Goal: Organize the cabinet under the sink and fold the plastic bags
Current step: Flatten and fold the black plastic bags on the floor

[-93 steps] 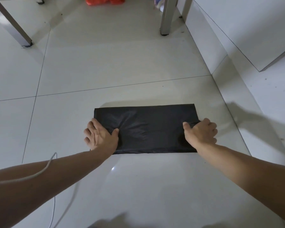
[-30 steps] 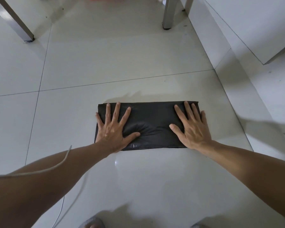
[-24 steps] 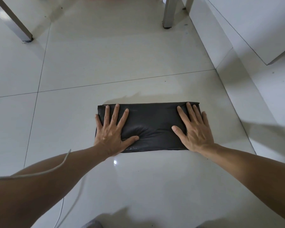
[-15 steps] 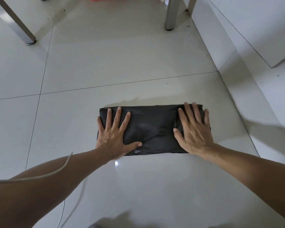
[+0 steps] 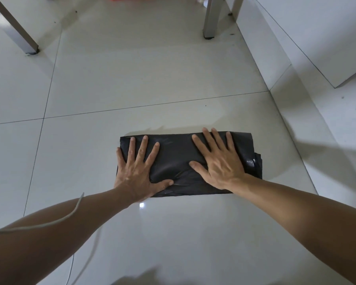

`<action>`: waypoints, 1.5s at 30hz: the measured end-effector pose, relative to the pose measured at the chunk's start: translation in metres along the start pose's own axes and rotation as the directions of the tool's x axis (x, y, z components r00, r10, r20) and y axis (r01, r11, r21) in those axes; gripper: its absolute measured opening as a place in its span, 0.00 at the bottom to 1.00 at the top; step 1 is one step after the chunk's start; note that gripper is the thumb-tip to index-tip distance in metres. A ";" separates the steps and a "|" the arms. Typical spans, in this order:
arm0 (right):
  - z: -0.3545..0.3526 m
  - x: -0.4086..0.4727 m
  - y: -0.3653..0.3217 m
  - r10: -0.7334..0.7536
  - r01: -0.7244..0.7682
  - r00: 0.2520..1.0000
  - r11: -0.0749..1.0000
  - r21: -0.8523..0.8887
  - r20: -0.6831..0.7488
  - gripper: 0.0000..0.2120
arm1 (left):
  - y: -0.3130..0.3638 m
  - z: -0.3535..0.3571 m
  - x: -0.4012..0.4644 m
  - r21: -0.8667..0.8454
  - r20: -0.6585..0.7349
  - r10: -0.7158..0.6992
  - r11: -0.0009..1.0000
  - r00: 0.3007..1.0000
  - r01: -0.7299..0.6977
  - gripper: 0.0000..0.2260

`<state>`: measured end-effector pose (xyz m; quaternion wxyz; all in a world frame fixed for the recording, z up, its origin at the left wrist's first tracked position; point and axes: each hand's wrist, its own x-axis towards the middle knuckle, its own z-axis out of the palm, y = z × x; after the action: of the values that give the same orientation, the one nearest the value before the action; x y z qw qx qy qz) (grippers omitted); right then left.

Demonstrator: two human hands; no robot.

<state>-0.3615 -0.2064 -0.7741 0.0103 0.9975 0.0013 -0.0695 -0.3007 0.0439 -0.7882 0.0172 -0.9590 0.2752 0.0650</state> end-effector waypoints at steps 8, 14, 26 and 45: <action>0.008 -0.025 0.046 0.222 -0.222 0.975 0.966 0.130 0.012 0.37 | 0.000 -0.001 0.000 0.001 0.013 -0.003 1.000 1.000 0.003 0.48; 0.011 -0.035 0.059 0.303 -0.304 0.953 0.945 0.118 0.027 0.39 | -0.002 -0.002 0.000 -0.056 0.034 0.000 0.998 0.999 0.002 0.42; -0.027 -0.036 0.040 0.733 -0.818 0.538 0.335 0.468 0.416 0.36 | 0.027 -0.038 0.001 -0.397 0.256 -0.757 0.484 0.601 0.780 0.36; -0.056 -0.029 0.046 0.629 -0.702 0.591 0.093 0.706 0.505 0.27 | -0.008 -0.062 0.004 -0.673 0.486 -0.556 0.255 0.675 0.694 0.19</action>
<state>-0.3818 -0.2510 -0.7138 -0.4600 0.7398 -0.4838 -0.0838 -0.2861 0.0446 -0.7273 -0.3852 -0.8685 -0.1946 0.2437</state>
